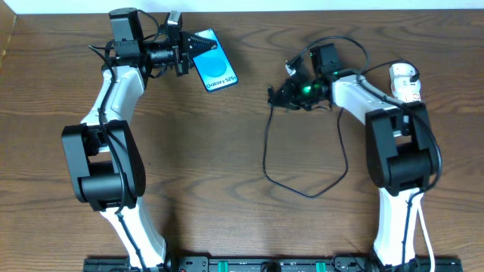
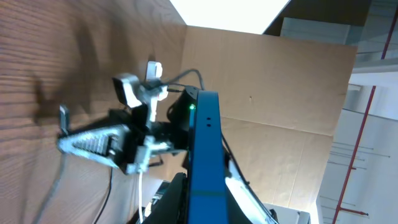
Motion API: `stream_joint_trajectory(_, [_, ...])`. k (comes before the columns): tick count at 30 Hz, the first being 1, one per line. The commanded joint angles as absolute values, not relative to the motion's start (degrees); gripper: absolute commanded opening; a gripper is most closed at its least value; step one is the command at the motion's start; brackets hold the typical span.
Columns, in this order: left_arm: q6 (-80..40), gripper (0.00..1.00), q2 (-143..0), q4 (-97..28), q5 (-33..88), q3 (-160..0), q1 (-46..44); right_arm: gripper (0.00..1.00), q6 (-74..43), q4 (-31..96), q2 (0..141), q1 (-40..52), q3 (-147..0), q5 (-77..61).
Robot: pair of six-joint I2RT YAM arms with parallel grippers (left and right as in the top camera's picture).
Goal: Plug charger to phone and switch on socket
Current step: 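Carry the USB-C plug left toward the phone's bottom port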
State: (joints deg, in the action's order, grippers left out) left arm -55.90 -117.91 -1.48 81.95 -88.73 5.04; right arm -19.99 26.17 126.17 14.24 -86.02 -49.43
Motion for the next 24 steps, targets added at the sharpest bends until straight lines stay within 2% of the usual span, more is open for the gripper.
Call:
stream_joint_trajectory(1, [-56.9, 0.07, -116.9, -1.3, 83.4, -89.4, 4.9, 0.01, -6.9, 31.1, 117.8, 14.4, -86.2, -56.4])
stream_joint_trajectory(6, [-56.8, 0.07, -116.9, -1.2, 84.9, -89.4, 4.9, 0.01, 1.3, 41.1, 109.8, 16.1, -86.2, -56.5])
stream_joint_trajectory(13, [-56.8, 0.08, -116.9, -0.8, 86.4, -89.4, 4.9, 0.01, 2.9, 47.1, 103.6, 20.6, -86.2, -56.5])
stream_joint_trajectory(17, [-56.6, 0.07, -116.9, 2.0, 90.1, -89.4, 4.7, 0.01, 2.9, 47.6, 103.5, 24.3, -86.2, -57.6])
stream_joint_trajectory(24, [-55.2, 0.07, -116.9, 3.8, 90.0, -89.4, 4.6, 0.01, -1.8, 44.0, 103.5, 27.7, -86.2, -59.3])
